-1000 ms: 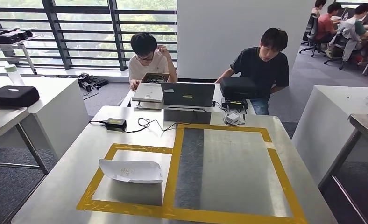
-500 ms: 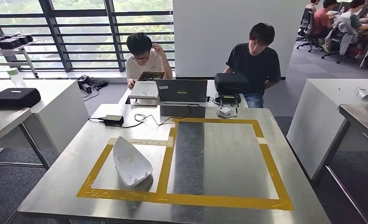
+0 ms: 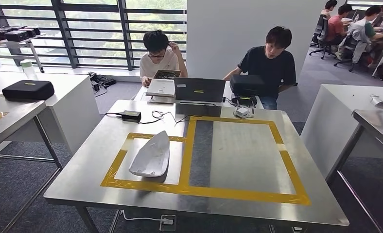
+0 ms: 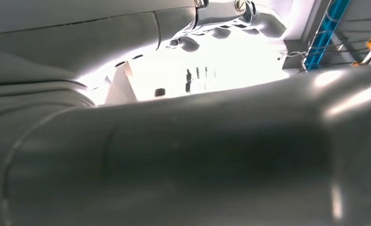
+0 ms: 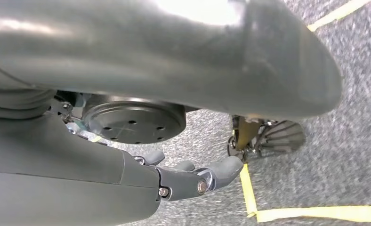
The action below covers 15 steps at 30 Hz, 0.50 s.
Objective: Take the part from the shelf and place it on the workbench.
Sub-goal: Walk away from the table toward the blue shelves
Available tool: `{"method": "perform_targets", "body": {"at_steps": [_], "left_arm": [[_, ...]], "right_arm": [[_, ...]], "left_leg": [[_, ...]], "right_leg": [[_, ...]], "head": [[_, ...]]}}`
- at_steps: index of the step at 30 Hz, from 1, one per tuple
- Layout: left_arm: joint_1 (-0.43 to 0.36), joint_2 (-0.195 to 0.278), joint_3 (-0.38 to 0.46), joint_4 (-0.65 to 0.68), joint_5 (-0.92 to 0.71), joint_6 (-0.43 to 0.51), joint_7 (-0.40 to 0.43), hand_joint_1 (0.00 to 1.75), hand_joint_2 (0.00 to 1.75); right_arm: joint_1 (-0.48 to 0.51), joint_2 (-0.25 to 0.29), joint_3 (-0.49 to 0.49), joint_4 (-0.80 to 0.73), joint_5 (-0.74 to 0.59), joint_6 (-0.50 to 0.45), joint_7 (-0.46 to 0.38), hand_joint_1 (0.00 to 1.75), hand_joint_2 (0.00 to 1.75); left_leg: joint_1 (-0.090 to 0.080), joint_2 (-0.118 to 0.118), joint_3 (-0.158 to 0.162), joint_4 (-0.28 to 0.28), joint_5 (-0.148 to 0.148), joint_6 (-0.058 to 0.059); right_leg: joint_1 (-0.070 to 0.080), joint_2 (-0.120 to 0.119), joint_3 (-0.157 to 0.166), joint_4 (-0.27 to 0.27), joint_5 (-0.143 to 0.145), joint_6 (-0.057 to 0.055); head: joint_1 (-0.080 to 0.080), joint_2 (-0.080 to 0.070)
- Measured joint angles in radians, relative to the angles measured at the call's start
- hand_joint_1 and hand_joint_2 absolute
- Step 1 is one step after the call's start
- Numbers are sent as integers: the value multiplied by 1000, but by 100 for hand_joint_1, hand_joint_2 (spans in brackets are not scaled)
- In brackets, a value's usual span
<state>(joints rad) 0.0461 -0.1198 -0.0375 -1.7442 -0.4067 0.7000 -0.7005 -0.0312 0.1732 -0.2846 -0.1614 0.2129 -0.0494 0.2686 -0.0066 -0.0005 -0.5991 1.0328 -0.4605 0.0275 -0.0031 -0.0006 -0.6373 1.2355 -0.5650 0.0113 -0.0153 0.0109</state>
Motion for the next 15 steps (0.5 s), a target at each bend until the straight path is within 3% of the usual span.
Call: {"method": "perform_targets", "body": {"at_steps": [2, 4, 6, 8, 11, 12, 13, 14, 15], "left_arm": [[-10, -4, 26, 36, 0, 0, 0, 0, 0], [-15, -9, 52, 68, 3, 0, 0, 0, 0], [-18, -12, 74, 96, 8, 0, 0, 0, 0], [-19, -13, 93, 115, 9, 0, 0, 0, 0], [-21, -13, 111, 138, 9, 0, 0, 0, 0], [-21, -13, 115, 145, 9, 0, 0, 0, 0], [-21, -13, 119, 150, 9, 0, 0, 0, 0], [-21, -13, 122, 154, 9, 0, 0, 0, 0], [-21, -13, 125, 157, 9, 0, 0, 0, 0]], "right_arm": [[-1, -2, -3, 0, 9, 2, 0, 0, 0], [-1, -4, -6, 0, 17, 6, 0, 0, 0], [0, -3, -8, 0, 20, 9, 0, 0, 0], [1, -4, -12, 0, 23, 10, 0, 0, 0], [2, -4, -16, 0, 25, 12, 0, 0, 0], [2, -3, -16, 0, 25, 12, 0, 0, 0], [3, -3, -17, 0, 25, 12, 0, 0, 0], [3, -3, -17, 0, 25, 12, 0, 0, 0], [3, -3, -18, 0, 25, 12, 0, 0, 0]], "left_leg": [[-5, 2, -14, 2, 14, -2], [-4, 5, -18, 1, 27, -12], [-2, 8, -19, -4, 40, -24], [-2, 5, -31, 11, 19, -35], [7, 1, -75, 153, -107, -55], [11, 1, -85, 207, -134, -61], [15, 1, -83, 239, -140, -67], [19, 1, -65, 238, -125, -72], [23, 2, -30, 202, -97, -77]], "right_leg": [[13, -3, 97, -141, 25, -24], [23, -7, 141, -219, 26, -36], [24, -8, 137, -234, 41, -42], [17, -10, 128, -249, 64, -52], [9, -12, 95, -256, 97, -56], [7, -13, 80, -254, 106, -53], [5, -13, 66, -251, 115, -50], [2, -14, 52, -246, 123, -46], [-2, -14, 39, -239, 129, -41]], "head": [[0, 0], [-1, 0], [0, 0], [0, 0], [-5, 0], [-6, 0], [-6, 0], [-7, 0], [-8, 0]]}}
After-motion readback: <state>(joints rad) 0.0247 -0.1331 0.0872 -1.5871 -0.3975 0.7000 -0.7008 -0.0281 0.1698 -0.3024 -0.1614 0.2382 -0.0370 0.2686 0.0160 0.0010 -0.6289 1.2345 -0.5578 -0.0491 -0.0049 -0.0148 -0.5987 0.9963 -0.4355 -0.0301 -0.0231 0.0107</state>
